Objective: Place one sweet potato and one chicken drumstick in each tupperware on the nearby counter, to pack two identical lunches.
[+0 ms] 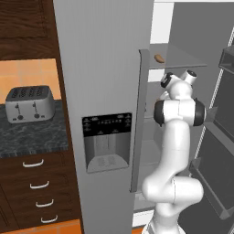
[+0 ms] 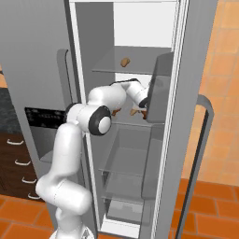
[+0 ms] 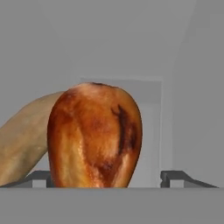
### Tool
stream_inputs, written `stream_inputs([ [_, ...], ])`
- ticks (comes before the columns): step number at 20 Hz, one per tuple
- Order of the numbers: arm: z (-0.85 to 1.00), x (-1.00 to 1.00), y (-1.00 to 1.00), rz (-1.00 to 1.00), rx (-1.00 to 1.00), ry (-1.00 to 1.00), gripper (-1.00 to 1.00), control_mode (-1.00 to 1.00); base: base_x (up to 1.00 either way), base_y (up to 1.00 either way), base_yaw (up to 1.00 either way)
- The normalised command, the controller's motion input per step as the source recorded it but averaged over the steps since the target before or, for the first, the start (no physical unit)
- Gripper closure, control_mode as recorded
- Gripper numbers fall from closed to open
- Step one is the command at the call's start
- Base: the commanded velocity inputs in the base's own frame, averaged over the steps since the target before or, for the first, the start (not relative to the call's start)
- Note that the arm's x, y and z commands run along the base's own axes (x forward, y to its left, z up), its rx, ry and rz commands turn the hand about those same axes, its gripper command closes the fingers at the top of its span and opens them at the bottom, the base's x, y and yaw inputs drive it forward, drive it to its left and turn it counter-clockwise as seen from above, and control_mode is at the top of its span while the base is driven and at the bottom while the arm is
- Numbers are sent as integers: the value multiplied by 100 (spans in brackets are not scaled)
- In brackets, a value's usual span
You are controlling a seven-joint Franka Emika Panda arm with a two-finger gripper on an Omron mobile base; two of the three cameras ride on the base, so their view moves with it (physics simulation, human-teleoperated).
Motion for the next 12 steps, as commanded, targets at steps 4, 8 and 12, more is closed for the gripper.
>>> stream_inputs([
  [4,0,0,0,0,0,0,-100,-100,0,0,0],
  [8,0,0,0,0,0,0,100,-100,0,0,0],
  [12,0,0,8,-1,-1,0,100,-100,0,0,0],
])
